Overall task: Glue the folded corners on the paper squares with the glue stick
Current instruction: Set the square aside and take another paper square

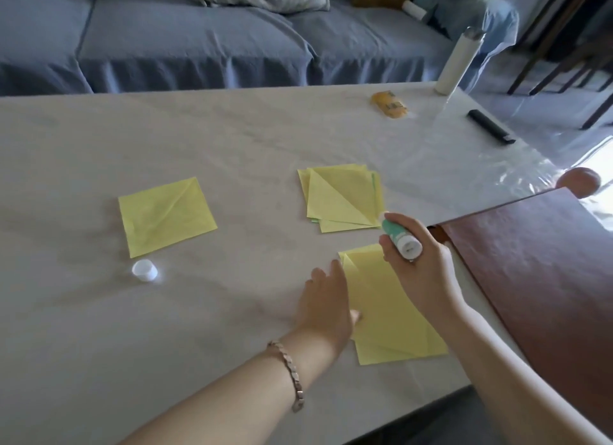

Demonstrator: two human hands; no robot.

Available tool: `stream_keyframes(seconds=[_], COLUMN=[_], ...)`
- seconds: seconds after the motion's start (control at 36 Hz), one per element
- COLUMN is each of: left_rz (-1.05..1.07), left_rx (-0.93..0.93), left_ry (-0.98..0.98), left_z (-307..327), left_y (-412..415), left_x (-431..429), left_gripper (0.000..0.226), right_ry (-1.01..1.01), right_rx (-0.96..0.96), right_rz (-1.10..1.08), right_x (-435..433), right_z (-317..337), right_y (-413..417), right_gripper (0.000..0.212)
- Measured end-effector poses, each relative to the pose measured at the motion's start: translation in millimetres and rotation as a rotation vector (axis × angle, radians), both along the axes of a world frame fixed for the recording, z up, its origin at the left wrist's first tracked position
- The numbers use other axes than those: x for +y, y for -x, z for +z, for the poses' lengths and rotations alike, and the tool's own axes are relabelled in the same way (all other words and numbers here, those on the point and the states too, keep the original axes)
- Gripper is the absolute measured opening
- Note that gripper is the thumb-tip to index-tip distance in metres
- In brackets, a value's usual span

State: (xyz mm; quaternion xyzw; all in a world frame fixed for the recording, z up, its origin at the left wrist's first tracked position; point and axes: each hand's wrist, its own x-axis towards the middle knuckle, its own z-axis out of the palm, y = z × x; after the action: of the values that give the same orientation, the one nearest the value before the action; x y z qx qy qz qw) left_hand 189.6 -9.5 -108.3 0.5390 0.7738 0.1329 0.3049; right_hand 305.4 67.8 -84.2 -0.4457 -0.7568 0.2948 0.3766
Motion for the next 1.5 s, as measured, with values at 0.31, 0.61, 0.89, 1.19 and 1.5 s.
stream_keyframes(seconds=[0.31,0.61,0.89,1.19,1.5], left_rz=[0.114,0.247,0.326,0.578,0.503], left_rx=[-0.063,-0.134,-0.137,-0.522,-0.467], left_ry=[-0.009,0.035,0.013,-0.046,-0.157], left_z=[5,10,9,9,14], left_y=[-9,-17,-18,-5,12], left_x=[-4,-1,-2,6,0], left_gripper=[0.048,0.038,0.038,0.052,0.014], right_ry=[0.034,0.166,0.259,0.149,0.113], right_rx=[0.029,0.03,0.017,-0.021,-0.022], right_rz=[-0.008,0.013,0.019,-0.022,0.011], right_x=[-1,-4,-16,-22,-27], right_z=[-2,-21,-33,-45,-37], right_y=[0,-23,-36,-37,-28], right_gripper=[0.03,0.037,0.057,0.06,0.057])
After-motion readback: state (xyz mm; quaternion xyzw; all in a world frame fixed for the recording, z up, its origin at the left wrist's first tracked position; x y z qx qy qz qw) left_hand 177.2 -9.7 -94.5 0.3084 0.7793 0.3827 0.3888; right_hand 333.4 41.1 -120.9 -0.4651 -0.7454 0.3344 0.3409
